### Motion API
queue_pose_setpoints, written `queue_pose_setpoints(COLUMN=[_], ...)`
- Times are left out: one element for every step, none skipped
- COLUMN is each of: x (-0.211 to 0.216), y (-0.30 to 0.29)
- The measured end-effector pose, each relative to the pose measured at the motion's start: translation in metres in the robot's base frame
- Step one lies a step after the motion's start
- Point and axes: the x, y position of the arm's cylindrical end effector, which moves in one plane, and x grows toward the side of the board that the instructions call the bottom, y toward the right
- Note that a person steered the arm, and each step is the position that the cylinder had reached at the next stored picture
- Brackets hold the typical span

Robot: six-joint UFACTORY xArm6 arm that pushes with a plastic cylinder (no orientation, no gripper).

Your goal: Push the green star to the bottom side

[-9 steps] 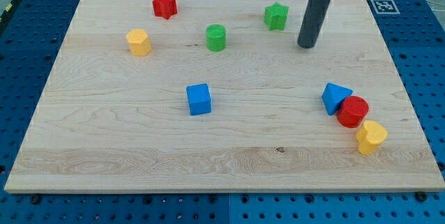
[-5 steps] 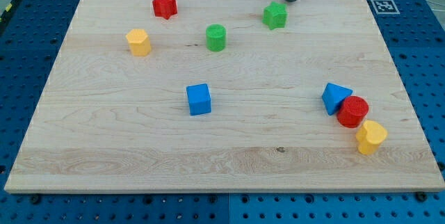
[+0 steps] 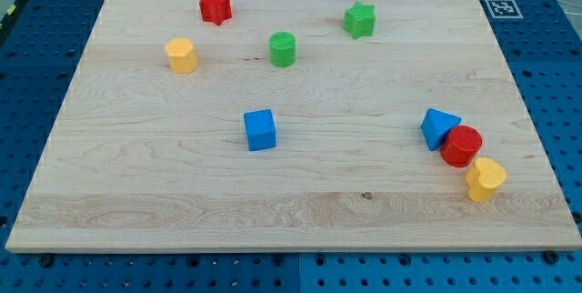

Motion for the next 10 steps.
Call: queue_pose_setpoints(x=[0.0, -0.001, 0.0, 0.0, 0.0, 0.0, -0.001, 0.0, 0.0, 0.0], y=[0.0, -0.003, -0.004, -0.004, -0.007, -0.01, -0.011, -0.012, -0.012, -0.015])
